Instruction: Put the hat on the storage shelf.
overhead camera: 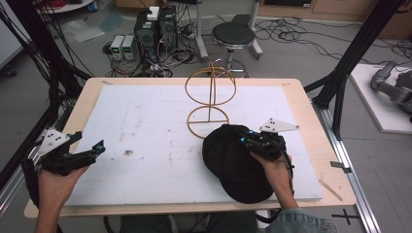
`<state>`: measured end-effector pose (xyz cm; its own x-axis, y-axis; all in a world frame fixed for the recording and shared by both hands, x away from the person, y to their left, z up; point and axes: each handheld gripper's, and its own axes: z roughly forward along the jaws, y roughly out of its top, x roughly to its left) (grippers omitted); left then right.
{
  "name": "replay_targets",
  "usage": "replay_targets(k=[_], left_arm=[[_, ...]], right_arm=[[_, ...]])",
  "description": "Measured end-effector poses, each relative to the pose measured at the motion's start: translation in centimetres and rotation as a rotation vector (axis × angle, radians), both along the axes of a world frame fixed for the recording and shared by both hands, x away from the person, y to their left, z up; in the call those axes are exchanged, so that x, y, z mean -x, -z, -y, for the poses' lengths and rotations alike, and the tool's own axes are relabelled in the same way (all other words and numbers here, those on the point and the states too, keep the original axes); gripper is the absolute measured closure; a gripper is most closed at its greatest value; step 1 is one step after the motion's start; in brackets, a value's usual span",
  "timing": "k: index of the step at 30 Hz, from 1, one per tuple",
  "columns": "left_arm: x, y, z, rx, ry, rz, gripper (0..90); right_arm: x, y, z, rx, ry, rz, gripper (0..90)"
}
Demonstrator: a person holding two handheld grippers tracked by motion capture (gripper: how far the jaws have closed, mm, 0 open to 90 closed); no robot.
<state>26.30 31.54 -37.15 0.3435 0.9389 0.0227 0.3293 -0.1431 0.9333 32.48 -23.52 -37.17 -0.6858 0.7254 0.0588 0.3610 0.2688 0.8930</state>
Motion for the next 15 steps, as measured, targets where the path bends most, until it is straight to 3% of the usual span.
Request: replay_targets(k=[8,15], left_arm=[[-0.4,-0.1,0.3,0.003,0.008,0.005,19.3],[-1.0,-0.2,0.9,0.002,0.024,0.004,19.3]], right_arm=[[0.5,-0.7,1.3,-0.043,0.023,0.011,79.9],[1.5,-1.6,2.4,-0.048,0.048,0.072,80.3]])
